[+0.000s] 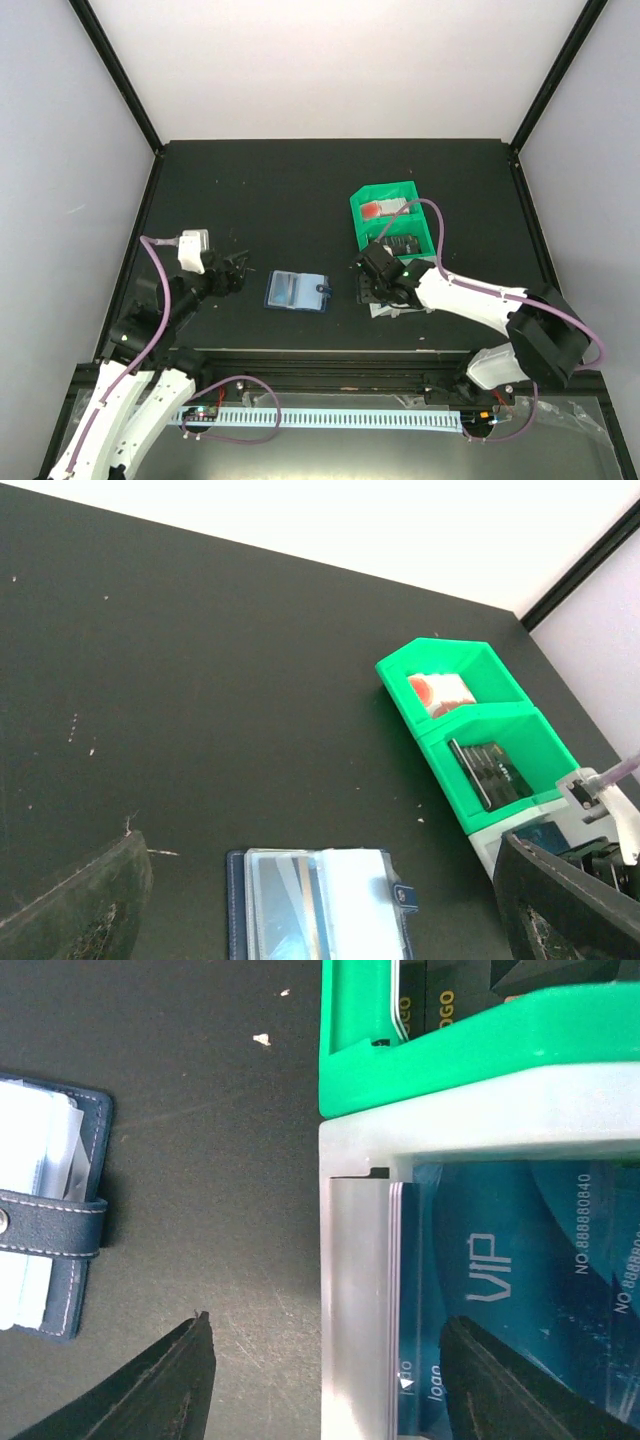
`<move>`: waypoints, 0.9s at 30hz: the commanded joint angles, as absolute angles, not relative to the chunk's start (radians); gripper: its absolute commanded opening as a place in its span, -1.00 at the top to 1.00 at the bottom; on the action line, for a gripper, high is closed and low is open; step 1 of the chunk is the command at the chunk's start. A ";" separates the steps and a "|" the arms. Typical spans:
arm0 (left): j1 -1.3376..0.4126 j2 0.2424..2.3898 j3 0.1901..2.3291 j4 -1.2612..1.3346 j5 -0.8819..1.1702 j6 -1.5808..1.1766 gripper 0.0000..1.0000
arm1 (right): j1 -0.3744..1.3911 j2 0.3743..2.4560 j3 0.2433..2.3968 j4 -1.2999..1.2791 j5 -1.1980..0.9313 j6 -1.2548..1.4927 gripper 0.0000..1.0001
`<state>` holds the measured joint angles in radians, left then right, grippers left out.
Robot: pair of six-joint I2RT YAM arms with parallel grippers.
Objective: Put the credit cards into the card holder
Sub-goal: Pick up the credit card from the storage box.
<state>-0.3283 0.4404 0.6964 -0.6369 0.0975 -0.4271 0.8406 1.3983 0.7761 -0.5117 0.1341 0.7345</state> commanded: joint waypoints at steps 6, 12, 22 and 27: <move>-0.322 0.460 0.698 -0.663 0.081 -0.399 -0.92 | 0.832 1.463 0.833 -0.525 0.130 0.746 -0.13; -0.322 0.470 0.698 -0.665 0.077 -0.398 -0.91 | 0.829 1.447 0.838 -0.518 0.109 0.747 0.00; -0.322 0.483 0.696 -0.666 0.081 -0.410 -0.92 | 0.821 1.375 0.804 -0.515 0.110 0.775 0.16; -0.322 0.491 0.693 -0.664 0.086 -0.415 -0.92 | 0.813 1.369 0.794 -0.517 0.118 0.786 0.24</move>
